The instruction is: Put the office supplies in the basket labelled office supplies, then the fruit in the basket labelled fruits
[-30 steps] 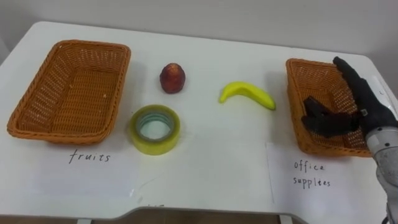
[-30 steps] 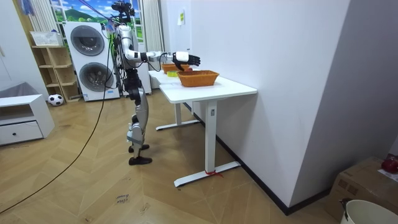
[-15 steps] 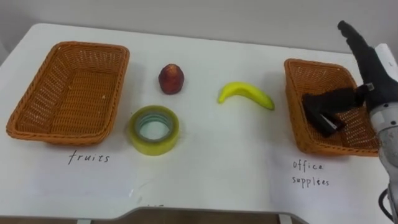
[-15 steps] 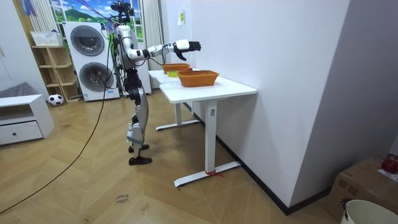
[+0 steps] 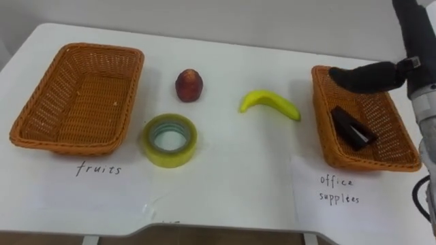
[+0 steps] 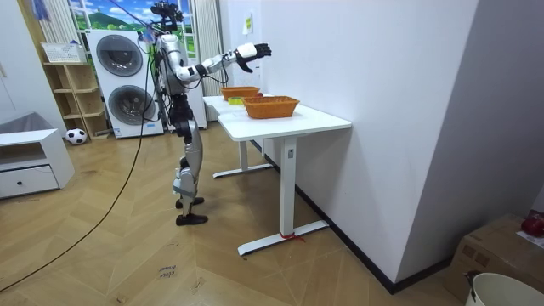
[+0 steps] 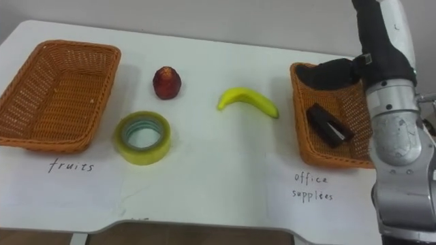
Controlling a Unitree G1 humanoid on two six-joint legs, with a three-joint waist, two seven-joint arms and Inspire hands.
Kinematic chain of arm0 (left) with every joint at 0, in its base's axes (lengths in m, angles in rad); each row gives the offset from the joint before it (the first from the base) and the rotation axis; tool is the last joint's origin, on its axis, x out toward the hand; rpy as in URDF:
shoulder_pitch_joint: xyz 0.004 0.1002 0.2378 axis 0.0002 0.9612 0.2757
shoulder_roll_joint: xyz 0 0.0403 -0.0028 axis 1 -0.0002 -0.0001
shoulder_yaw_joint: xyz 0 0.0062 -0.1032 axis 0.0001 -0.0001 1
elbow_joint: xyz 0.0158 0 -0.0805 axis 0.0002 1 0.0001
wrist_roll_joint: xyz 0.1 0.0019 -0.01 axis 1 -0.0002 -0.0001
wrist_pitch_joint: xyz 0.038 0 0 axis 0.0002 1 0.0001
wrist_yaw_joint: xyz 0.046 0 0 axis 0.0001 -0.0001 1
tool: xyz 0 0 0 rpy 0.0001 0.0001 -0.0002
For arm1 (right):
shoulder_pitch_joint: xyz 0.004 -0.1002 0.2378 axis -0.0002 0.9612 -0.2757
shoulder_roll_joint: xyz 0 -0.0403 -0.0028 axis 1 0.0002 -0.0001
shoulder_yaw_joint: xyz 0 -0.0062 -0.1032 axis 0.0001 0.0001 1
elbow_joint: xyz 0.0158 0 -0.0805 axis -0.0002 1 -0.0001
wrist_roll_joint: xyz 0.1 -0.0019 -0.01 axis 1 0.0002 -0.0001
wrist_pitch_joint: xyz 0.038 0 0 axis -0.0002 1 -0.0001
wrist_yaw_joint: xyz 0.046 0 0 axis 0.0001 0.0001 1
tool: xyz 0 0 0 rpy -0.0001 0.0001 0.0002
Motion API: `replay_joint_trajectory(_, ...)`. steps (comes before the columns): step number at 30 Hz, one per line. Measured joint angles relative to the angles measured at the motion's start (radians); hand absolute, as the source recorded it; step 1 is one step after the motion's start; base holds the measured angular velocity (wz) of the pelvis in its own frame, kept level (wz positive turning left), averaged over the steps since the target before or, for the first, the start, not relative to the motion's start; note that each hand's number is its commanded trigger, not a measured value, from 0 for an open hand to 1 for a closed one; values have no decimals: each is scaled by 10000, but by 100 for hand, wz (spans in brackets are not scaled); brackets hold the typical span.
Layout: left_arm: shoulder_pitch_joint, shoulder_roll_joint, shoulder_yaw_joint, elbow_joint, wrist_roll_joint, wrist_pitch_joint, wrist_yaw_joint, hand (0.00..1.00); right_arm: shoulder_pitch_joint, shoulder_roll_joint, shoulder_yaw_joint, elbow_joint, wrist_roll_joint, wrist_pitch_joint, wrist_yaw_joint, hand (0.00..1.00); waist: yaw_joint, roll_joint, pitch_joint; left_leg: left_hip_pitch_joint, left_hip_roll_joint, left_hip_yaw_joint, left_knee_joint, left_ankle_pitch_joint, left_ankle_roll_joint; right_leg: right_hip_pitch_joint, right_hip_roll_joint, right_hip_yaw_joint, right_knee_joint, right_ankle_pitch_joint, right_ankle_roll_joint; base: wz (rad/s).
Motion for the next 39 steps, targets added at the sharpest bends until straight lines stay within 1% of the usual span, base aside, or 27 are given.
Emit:
replay_joint_trajectory(3,-46,-5,-15,0,3,-1,7,0,-1,0,137,0,99,0,159,0,77,9,-4,-4,1,6,-7,0,0,-12,1,-1,-5,0,0,0)
replay_joint_trajectory(5,-99,-46,-12,-1,4,-1,24,0,-24,5,241,0,220,1,194,0,197,21,-12,-7,-3,-10,-13,0,0,3,-2,-17,-7,0,0,3)
replay_joint_trajectory(10,-145,-36,12,-10,114,22,57,0,-309,11,654,-1,336,45,246,0,409,8,-24,-10,-6,-23,-4,0,0,22,-19,-91,-13,0,0,2)
replay_joint_trajectory(12,-146,-34,12,-12,110,53,53,0,-447,14,889,0,593,110,259,0,472,-12,-38,16,-4,-21,24,0,0,23,-22,-109,-13,0,0,0)
replay_joint_trajectory(14,-177,-41,-1,-19,118,104,16,0,-514,27,1132,2,1026,171,270,0,654,-39,-56,16,0,-35,47,0,0,28,-25,-113,-19,0,0,0)
replay_joint_trajectory(16,-181,-38,-21,-23,108,116,32,0,-548,27,1371,24,1413,245,259,0,707,-64,-72,18,-1,-76,59,0,0,48,-25,-126,-18,0,0,3)
replay_joint_trajectory(18,-186,-39,-85,-22,82,274,51,0,-563,42,1683,63,1653,334,259,0,764,-63,-66,3,-2,-159,85,1,0,103,-39,-227,-17,0,0,11)
replay_joint_trajectory(20,-184,-43,-209,-17,8,383,55,0,-576,140,1816,67,1644,520,261,0,871,-34,-46,22,7,-171,91,0,0,177,-41,-257,-13,-1,1,7)
replay_joint_trajectory(21,-185,-43,-216,-17,-30,436,54,0,-578,156,1849,65,1660,576,262,0,937,12,-14,22,19,-219,91,0,1,183,-43,-278,-13,-1,1,10)
replay_joint_trajectory(23,-171,-38,-277,-18,-23,535,96,0,-647,244,2064,71,1693,779,333,0,987,21,-8,-3,-4,-348,74,1,2,206,-44,-350,-7,-1,1,11)
replay_joint_trajectory(24,-149,-38,-324,-17,-18,563,152,0,-764,380,2199,117,1744,862,448,0,989,45,6,-14,-7,-348,68,0,2,211,-33,-347,-9,-1,1,3)
replay_joint_trajectory(27,-139,-42,-441,1,-54,666,284,0,-857,781,2471,133,2091,880,549,0,1091,80,25,-33,-13,-371,70,3,-2,203,-9,-365,-13,-1,0,0)
replay_joint_trajectory(28,-141,-38,-494,7,-92,680,322,0,-856,805,2557,139,2126,879,555,0,1098,91,30,-35,-11,-375,71,3,-3,205,-6,-371,-16,-1,0,0)
replay_joint_trajectory(32,-21,-37,-620,5,-98,682,401,0,-857,942,3016,244,2355,878,603,0,1368,134,53,-68,-11,-357,93,4,-4,164,-7,-485,-27,0,0,0)
replay_joint_trajectory(37,177,-26,-783,5,-97,686,424,0,-887,1124,3348,241,2449,871,609,0,1491,210,0,-209,-11,-353,96,6,-5,35,-20,-579,-37,0,0,2)
replay_joint_trajectory(39,207,-21,-797,133,-12,685,425,0,-894,1202,3451,250,2434,869,611,0,1573,235,6,-315,-17,-373,115,8,-5,-54,-28,-561,-49,0,0,2)
